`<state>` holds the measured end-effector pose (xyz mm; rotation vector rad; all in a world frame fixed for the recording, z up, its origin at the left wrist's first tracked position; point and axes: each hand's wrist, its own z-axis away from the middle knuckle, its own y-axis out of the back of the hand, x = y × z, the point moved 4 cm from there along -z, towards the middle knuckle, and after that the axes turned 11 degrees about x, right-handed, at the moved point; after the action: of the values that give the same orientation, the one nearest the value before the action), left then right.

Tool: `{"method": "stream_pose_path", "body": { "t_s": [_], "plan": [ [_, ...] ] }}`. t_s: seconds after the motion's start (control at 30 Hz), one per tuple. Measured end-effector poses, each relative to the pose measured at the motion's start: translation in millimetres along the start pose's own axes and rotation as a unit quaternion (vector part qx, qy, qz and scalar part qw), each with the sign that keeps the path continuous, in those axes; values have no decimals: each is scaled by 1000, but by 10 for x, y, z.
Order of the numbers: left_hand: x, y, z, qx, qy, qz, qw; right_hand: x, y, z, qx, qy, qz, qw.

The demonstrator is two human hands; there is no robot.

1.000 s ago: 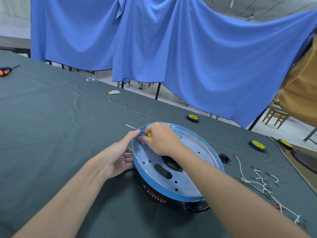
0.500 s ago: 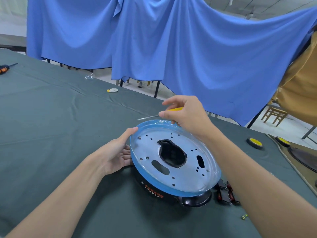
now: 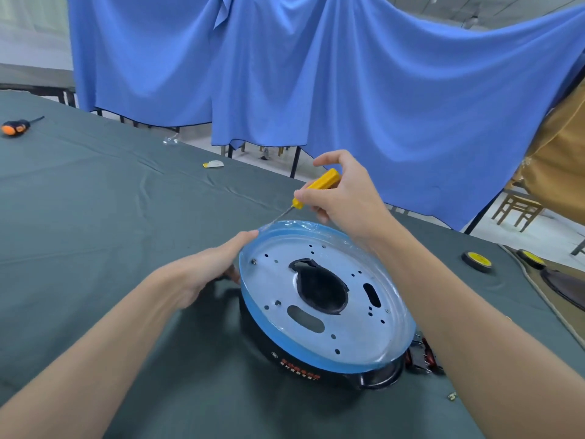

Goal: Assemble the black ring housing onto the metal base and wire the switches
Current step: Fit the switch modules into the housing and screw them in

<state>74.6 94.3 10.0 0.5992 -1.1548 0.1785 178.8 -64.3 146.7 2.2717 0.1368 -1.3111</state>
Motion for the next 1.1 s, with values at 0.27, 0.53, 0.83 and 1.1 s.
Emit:
{"method": "stream_pose_path", "body": {
  "t_s": [0.27,0.53,0.83,1.1],
  "plan": [
    [-46,88,46,3,2,-53,999,-18,-170,93,-2,57,53,997],
    [-111,112,-14,64,-45,-38,996,26,-354,183,-22,101,101,989],
    [-80,-84,91,125,-199,146,961,27,-454,222,-42,137,134,981],
    [-123,-81,68,115,-218,147,958,26,-473,229,-45,147,127,980]
  ]
}}
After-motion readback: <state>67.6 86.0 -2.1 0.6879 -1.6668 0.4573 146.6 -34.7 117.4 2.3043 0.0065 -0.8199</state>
